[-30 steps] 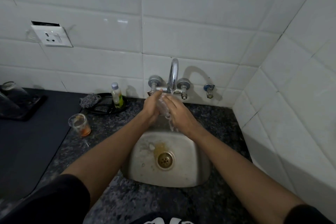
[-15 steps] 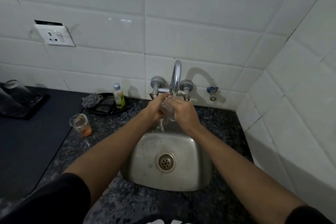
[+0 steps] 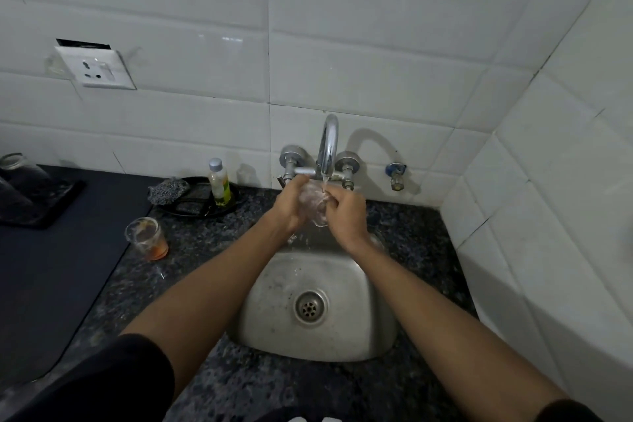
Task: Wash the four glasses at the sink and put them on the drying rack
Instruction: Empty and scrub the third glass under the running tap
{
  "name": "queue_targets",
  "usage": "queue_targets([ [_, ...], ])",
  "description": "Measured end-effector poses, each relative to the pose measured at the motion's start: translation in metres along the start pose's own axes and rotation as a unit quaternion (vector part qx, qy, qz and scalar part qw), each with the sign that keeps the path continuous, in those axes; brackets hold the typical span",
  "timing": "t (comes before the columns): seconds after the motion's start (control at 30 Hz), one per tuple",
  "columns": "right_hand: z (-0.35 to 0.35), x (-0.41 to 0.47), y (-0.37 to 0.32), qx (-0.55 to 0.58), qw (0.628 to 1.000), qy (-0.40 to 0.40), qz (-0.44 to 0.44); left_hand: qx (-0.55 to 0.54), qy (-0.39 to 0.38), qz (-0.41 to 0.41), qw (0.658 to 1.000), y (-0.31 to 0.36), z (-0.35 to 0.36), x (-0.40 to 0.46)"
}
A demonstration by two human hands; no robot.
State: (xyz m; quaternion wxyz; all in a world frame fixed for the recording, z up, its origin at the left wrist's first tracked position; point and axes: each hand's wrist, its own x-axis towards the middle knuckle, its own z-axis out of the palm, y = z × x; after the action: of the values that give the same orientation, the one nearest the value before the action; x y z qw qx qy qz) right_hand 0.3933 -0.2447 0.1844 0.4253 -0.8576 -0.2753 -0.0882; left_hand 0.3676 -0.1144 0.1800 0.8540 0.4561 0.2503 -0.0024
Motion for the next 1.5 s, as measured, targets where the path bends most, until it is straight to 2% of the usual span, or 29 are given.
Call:
queue_targets([
  [0.03, -0.001, 0.001, 0.001, -0.003, 1.0, 0.001, 0.0, 0.001, 0.001, -0.002, 1.0, -0.002, 0.0, 0.0],
  [0.07, -0.004, 0.0, 0.001, -0.026, 0.999, -0.003, -0.045, 0.017, 0.003, -0.014, 1.0, -0.001, 0.0, -0.001],
  [0.17, -0.014, -0.001, 0.003, -0.115, 0.962, -0.031, -0.246, 0.101, 0.02, -0.048, 0.994, 0.005, -0.001, -0.004],
  [0.2, -0.014, 0.0, 0.007, -0.126, 0.955, -0.026, -0.269, 0.112, 0.027, -0.05, 0.992, 0.006, -0.002, -0.001],
  [0.23, -0.012, -0.001, 0.008, -0.116, 0.962, -0.021, -0.245, 0.109, 0.029, -0.046, 0.993, 0.007, -0.003, -0.002],
  [0.3, -0.006, -0.002, -0.001, -0.052, 0.993, -0.006, -0.103, 0.05, 0.024, -0.031, 0.998, 0.008, -0.001, -0.004],
  [0.37, 0.001, 0.001, -0.003, 0.009, 1.0, 0.01, 0.022, -0.001, 0.015, -0.01, 1.0, 0.005, -0.002, 0.001],
  [0.4, -0.001, 0.002, -0.005, 0.006, 1.0, 0.007, 0.017, 0.0, 0.002, -0.007, 1.0, 0.004, -0.002, 0.0],
  [0.47, -0.007, 0.002, -0.003, -0.057, 0.992, -0.015, -0.108, 0.03, -0.015, -0.034, 0.999, 0.005, 0.001, -0.004],
  [0.53, -0.012, 0.001, 0.003, -0.128, 0.958, -0.035, -0.254, 0.084, -0.006, -0.053, 0.995, 0.009, 0.003, -0.006],
  [0.57, -0.013, 0.001, 0.007, -0.137, 0.951, -0.034, -0.276, 0.097, 0.0, -0.052, 0.994, 0.01, 0.003, -0.005],
  [0.6, -0.01, -0.001, 0.008, -0.12, 0.961, -0.028, -0.247, 0.096, 0.003, -0.047, 0.994, 0.011, 0.002, -0.004],
  [0.67, -0.006, -0.002, 0.002, -0.048, 0.994, 0.006, -0.101, 0.059, 0.009, -0.032, 0.998, 0.009, 0.003, -0.004],
  [0.7, -0.004, -0.001, 0.001, -0.018, 0.999, 0.019, -0.023, 0.032, 0.018, -0.017, 0.999, 0.007, 0.003, -0.004],
  [0.73, -0.004, 0.001, -0.001, -0.006, 1.0, 0.02, 0.011, 0.01, 0.019, -0.004, 1.0, 0.006, 0.004, -0.003],
  [0.8, -0.007, 0.001, 0.0, -0.041, 0.996, 0.001, -0.076, -0.009, 0.008, -0.003, 1.0, 0.003, 0.006, -0.003],
  [0.87, -0.011, 0.0, 0.003, -0.121, 0.964, -0.025, -0.235, 0.026, 0.01, -0.022, 0.999, 0.004, 0.009, -0.006],
  [0.9, -0.013, 0.0, 0.005, -0.145, 0.948, -0.03, -0.282, 0.044, 0.013, -0.034, 0.998, 0.006, 0.01, -0.006],
  [0.97, -0.011, -0.002, 0.006, -0.119, 0.967, -0.029, -0.221, 0.058, 0.027, -0.03, 0.997, 0.01, 0.009, -0.005],
  [1.0, -0.01, -0.002, 0.002, -0.079, 0.988, -0.016, -0.131, 0.05, 0.031, -0.016, 0.998, 0.012, 0.008, -0.005],
  [1.07, -0.005, 0.001, 0.001, -0.018, 0.999, -0.011, 0.039, 0.016, 0.031, 0.012, 0.999, 0.012, 0.007, -0.006],
  [1.1, -0.005, 0.003, 0.001, -0.019, 0.998, -0.014, 0.054, 0.003, 0.028, 0.019, 0.999, 0.01, 0.006, -0.005],
  [1.13, -0.006, 0.004, 0.001, -0.05, 0.998, -0.016, 0.016, -0.003, 0.018, 0.016, 1.0, 0.009, 0.005, -0.005],
  [1.23, -0.013, 0.004, 0.003, -0.176, 0.963, -0.046, -0.2, 0.026, 0.004, -0.021, 0.999, 0.013, 0.008, -0.011],
  [1.27, -0.014, 0.004, 0.003, -0.185, 0.955, -0.048, -0.225, 0.042, 0.005, -0.025, 0.999, 0.015, 0.009, -0.013],
  [1.3, -0.013, 0.003, 0.004, -0.162, 0.965, -0.043, -0.202, 0.046, 0.008, -0.024, 0.999, 0.016, 0.008, -0.013],
  [1.37, -0.008, 0.003, 0.0, -0.088, 0.994, -0.021, -0.066, 0.015, 0.018, -0.013, 1.0, 0.018, 0.007, -0.012],
  [1.43, -0.002, 0.008, 0.0, -0.035, 0.998, -0.012, 0.049, -0.019, 0.02, -0.002, 1.0, 0.017, 0.006, -0.01],
  [1.5, -0.007, 0.009, -0.001, -0.03, 0.998, -0.036, 0.041, -0.012, 0.007, -0.014, 1.0, 0.017, 0.006, -0.012],
])
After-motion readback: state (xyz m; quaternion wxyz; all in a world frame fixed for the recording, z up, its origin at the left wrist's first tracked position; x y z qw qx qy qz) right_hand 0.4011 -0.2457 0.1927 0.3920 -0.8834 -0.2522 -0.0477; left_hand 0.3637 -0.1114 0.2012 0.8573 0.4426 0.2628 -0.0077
